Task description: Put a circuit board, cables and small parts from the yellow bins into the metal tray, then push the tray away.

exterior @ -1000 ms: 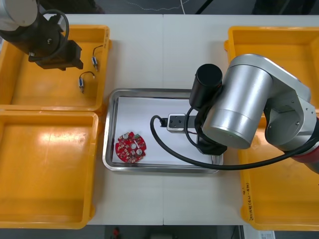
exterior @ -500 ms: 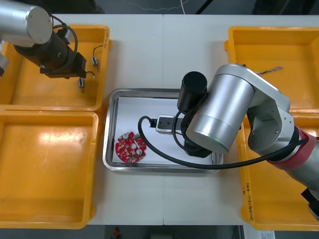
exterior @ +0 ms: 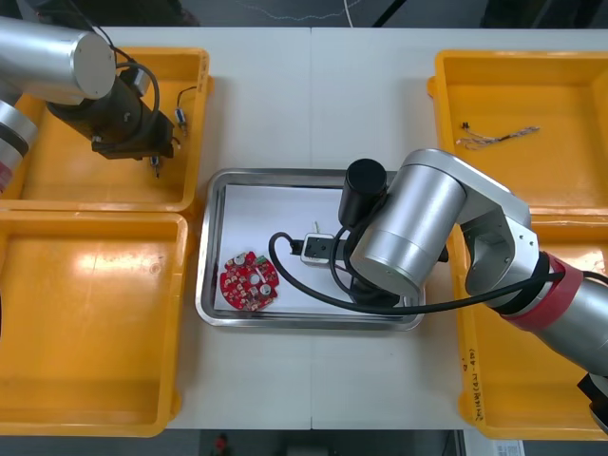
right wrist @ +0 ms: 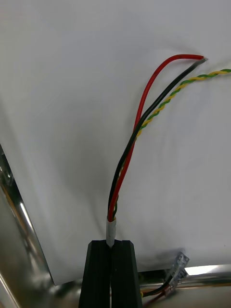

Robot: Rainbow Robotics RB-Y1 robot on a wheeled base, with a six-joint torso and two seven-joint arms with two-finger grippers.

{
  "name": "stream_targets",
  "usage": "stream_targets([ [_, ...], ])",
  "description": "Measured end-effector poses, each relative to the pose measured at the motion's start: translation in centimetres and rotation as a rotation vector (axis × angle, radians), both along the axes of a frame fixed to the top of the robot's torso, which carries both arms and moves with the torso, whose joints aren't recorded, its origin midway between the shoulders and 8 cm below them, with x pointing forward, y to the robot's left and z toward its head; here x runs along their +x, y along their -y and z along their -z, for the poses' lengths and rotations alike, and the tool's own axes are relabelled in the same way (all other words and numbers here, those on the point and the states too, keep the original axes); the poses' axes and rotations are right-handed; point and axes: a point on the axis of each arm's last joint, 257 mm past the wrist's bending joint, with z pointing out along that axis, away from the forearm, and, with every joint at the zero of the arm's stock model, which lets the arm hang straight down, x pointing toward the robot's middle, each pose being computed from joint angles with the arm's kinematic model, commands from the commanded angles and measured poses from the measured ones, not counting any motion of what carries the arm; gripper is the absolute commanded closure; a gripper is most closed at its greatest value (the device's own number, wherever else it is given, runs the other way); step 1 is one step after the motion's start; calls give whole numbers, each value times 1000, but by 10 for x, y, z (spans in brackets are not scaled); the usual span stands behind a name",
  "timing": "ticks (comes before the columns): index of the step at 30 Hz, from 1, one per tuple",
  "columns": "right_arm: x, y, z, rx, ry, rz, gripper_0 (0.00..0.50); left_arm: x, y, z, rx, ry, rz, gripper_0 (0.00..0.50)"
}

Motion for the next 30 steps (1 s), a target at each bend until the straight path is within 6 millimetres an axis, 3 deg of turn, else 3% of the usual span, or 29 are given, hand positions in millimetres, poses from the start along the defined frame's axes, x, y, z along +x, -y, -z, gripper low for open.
stream_targets([
  [7,1,-2,10,0,-16,7,496,-1,0,15,24,-11,-21,0],
  [8,1,-2,12,-1,-20,10,405,-1,0,16,19,-15,-34,0],
  [10,0,-2,13,0,-24,12,137,-2,-2,18,11,-21,-53,0],
  [11,0,-3,13,1,-25,11,88,-2,-3,19,7,-24,-62,0],
  [12,0,-4,13,2,-25,10,88,-3,-4,21,6,-27,-68,0],
  [13,0,-5,13,3,-25,9,0,-3,-5,22,5,-30,-72,0],
  [19,5,-6,10,7,1,9,0,-4,-8,24,5,-37,-79,0],
  [22,5,-7,9,8,4,7,0,-4,-8,24,5,-37,-79,350],
  [24,6,-7,8,10,5,7,0,-4,-8,24,5,-37,-79,496],
  [30,10,-9,0,29,20,15,0,-2,-7,23,2,-26,-79,500],
])
